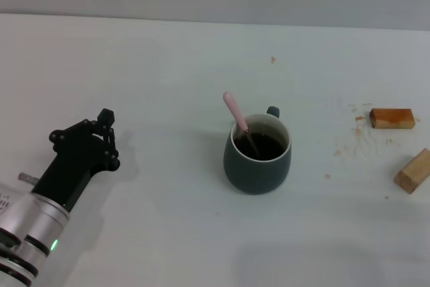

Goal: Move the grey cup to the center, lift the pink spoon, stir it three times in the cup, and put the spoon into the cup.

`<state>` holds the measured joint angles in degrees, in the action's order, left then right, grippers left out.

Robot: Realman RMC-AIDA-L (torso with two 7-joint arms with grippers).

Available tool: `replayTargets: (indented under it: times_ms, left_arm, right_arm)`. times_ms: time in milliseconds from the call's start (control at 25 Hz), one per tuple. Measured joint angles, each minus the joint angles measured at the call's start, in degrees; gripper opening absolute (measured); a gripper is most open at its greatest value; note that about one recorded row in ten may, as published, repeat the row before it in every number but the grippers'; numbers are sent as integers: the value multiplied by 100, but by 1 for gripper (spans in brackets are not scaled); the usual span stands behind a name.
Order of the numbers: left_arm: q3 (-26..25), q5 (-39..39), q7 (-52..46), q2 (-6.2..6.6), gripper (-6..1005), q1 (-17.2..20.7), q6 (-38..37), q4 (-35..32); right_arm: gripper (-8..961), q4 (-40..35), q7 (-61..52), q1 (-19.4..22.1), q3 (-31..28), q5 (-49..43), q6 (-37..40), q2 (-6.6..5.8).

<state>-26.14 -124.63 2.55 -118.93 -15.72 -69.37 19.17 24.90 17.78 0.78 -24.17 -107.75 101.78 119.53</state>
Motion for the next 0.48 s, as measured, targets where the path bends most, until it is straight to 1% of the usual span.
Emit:
replayTargets:
  times_ms: [240, 480]
  left_arm:
    - [-229, 1, -5, 2, -2, 93, -216, -1]
    - [-333, 1, -55, 16, -2, 103, -229, -28]
  right_arm:
    - [795, 1, -2, 1, 1, 0, -4, 0]
    - [795, -23, -3, -12, 1, 0, -7, 6]
